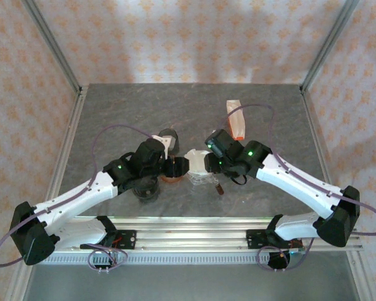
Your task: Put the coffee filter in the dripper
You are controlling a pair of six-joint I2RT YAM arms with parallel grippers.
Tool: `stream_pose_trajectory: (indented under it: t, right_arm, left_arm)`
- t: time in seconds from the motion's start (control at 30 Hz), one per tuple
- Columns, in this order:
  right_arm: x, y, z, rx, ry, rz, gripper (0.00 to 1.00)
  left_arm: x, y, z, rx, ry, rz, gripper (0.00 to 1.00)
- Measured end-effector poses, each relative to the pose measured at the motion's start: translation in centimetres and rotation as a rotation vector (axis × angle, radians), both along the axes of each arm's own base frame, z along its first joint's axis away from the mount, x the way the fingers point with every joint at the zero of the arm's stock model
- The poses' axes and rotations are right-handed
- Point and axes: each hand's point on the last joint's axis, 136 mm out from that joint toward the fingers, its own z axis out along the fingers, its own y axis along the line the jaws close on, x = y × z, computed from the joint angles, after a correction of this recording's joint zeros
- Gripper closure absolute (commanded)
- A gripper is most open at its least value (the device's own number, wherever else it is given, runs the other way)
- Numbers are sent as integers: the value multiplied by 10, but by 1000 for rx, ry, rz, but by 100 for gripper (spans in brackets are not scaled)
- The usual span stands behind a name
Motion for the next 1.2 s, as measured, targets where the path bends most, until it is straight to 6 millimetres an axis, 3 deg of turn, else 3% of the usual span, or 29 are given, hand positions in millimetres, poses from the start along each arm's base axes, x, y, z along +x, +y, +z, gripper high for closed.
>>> stream_pose_trajectory:
  t: [0.13,0.37,0.47,0.57,0.7,0.93,1.2]
  right_arm:
    - [1,0,1,3,-3,-3,50]
    - [5,0,11,13,-33,-14,50]
    - [7,-1,19,18,-57,-22,60]
    - [8,-3,24,21,-73,-18,75]
    - [6,-3,24,16,-69,-10,85]
    - [4,-2,23,13,-62,10,96]
    - [3,0,19,7,-47,21,99]
  left_arm:
    - [-1,-5,5,-30,-4,-14,31]
    - [-1,-4,5,-29,-3,-14,35]
    - [-1,-4,5,-29,-3,-14,36]
    - [-1,-4,5,-29,-3,-13,36]
    - [-1,-4,5,-29,-3,-14,36]
    - [-1,-4,5,-29,-2,-13,36]
    - [-1,-4,5,-31,0,-11,37]
